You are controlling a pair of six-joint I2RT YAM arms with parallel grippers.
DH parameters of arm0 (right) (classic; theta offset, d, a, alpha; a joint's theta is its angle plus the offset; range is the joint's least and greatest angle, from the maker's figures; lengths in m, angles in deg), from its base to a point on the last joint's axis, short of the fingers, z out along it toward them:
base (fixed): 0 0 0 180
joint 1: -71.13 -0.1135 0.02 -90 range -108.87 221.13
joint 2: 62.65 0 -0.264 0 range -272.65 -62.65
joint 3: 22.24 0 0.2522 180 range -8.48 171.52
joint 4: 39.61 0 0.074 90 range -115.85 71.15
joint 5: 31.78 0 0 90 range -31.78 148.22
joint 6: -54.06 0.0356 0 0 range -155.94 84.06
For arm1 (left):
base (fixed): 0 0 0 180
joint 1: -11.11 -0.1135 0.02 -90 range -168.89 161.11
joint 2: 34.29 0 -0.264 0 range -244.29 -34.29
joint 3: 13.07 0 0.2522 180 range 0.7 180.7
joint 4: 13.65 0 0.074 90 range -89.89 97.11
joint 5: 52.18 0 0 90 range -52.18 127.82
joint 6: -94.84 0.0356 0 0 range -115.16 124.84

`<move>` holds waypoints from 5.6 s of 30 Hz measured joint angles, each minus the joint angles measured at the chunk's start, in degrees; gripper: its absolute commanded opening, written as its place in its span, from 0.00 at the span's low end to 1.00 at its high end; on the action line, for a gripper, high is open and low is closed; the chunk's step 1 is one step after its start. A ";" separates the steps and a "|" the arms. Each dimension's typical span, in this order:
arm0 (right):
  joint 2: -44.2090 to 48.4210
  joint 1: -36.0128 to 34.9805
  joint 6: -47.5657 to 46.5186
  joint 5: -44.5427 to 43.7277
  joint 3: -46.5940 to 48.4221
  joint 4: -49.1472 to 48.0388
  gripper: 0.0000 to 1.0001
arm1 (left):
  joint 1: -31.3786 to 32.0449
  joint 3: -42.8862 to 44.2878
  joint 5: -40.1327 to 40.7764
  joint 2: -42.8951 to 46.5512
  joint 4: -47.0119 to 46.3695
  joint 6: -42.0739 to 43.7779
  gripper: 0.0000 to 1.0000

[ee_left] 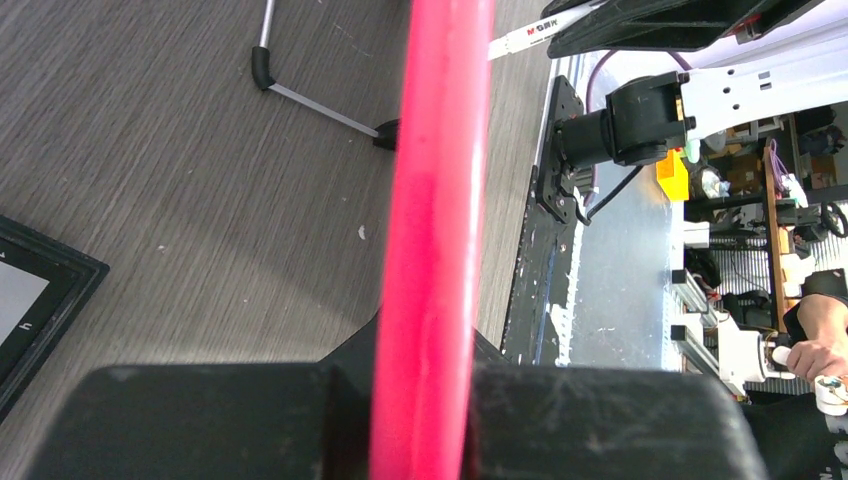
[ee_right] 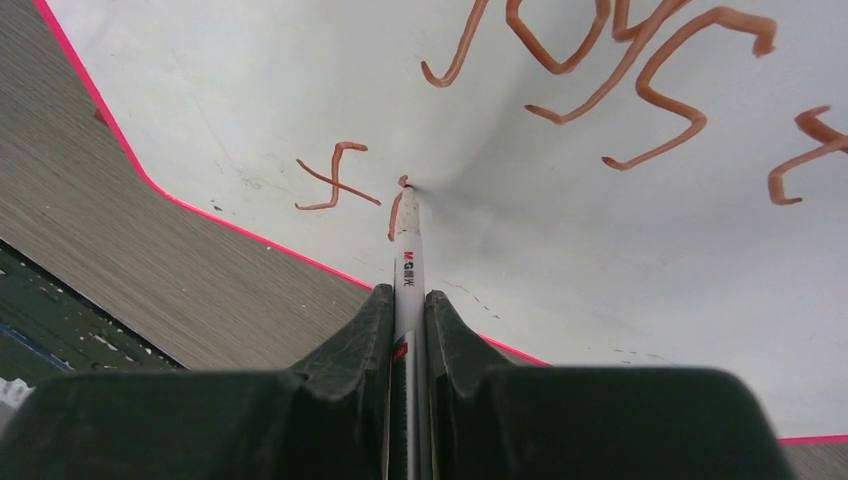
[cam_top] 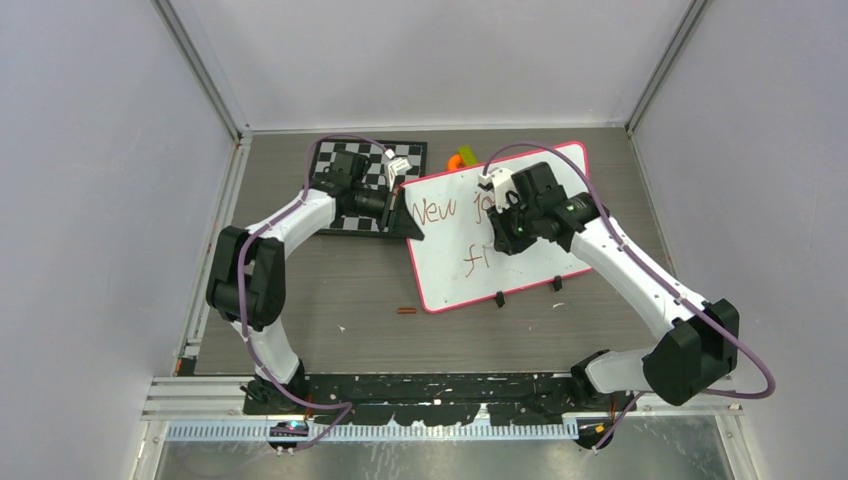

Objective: Write a sentence on the whiteboard

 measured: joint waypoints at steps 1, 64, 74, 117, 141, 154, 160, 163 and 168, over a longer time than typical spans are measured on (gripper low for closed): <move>0.17 0.04 0.00 -0.04 0.00 0.15 0.00 | 0.00 0.00 -0.02 0.00 0.00 0.00 0.00; 2.21 5.27 -0.81 0.39 -2.71 0.72 0.00 | 0.02 0.35 0.11 0.00 0.57 0.26 0.00; 2.69 5.33 -0.79 1.36 -5.38 1.77 0.00 | 0.04 0.44 0.09 0.00 0.74 0.37 0.00; 1.86 7.58 -2.34 0.68 -0.87 2.19 0.00 | 0.07 0.66 0.11 0.00 1.07 0.31 0.00; 1.92 7.43 -3.41 1.22 -4.33 3.61 0.00 | 0.09 0.76 0.24 0.00 1.38 0.52 0.00; 0.31 9.29 -2.97 -0.20 1.68 3.39 0.00 | 0.09 0.92 0.26 -0.02 1.49 0.50 0.00; -0.50 10.56 -2.93 -0.22 4.22 3.30 0.00 | 0.09 1.07 0.26 -0.13 1.64 0.50 0.00; -0.55 10.62 -2.95 -0.20 4.42 3.19 0.00 | 0.07 1.16 0.26 -0.17 1.77 0.52 0.00; -0.52 10.62 -2.95 -0.09 4.42 3.19 0.00 | 0.07 1.16 0.24 -0.26 1.79 0.50 0.00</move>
